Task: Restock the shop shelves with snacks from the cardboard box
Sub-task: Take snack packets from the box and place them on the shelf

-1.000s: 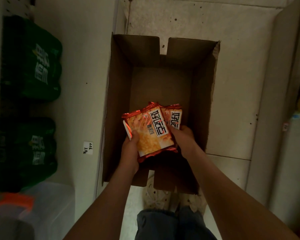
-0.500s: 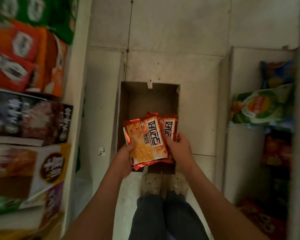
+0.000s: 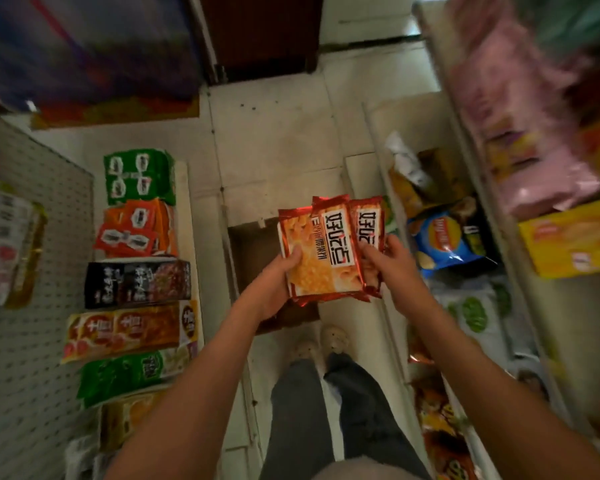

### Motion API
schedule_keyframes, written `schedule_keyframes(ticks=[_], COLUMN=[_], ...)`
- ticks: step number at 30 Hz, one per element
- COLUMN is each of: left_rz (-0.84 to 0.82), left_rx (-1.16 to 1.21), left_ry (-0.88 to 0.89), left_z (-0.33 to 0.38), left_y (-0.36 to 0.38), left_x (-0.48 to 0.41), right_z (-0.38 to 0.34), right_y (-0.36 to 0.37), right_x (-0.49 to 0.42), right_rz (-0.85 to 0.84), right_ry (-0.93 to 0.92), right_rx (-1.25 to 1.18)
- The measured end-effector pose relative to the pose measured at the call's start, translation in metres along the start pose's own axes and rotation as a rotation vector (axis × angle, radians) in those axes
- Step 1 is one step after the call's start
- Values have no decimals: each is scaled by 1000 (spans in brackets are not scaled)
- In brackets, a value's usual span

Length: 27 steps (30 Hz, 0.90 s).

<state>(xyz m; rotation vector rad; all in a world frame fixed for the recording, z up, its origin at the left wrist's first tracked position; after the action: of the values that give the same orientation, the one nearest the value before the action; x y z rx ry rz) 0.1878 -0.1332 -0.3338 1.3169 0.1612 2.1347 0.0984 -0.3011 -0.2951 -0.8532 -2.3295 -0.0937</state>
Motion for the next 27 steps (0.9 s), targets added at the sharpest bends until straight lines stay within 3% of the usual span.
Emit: schedule_keyframes(ticks=[4,11,15,20,27], left_rz=[-128,-345,-445,-537,-613], left_rx=[-94,-257,-283,-225,-243], left_ry=[18,72,197,261,137], left_z=[20,19,9,-24,-115], left_y=[58,152,207,270,335], left_x=[44,99,134,191,295], right_z=[-28,-50,-62,-65,-28], right_y=[-45,-111,-144,-183,-237], right_x=[69,179,236,321,459], right_rz=[164,289,368,397,524], right_ry=[-77,-156,-221,-330,-492], right_rx=[-110,-287,-352,-410,-413])
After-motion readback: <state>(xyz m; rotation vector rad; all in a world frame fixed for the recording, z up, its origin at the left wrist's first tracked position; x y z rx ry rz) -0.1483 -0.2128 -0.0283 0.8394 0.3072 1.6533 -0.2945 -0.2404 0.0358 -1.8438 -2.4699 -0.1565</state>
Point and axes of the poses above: each hand's wrist, its own x-axis away from the middle knuckle, its own y-axis out of the palm, z = x × y, the point moved 6 cm from there along -x, towards the middle knuckle
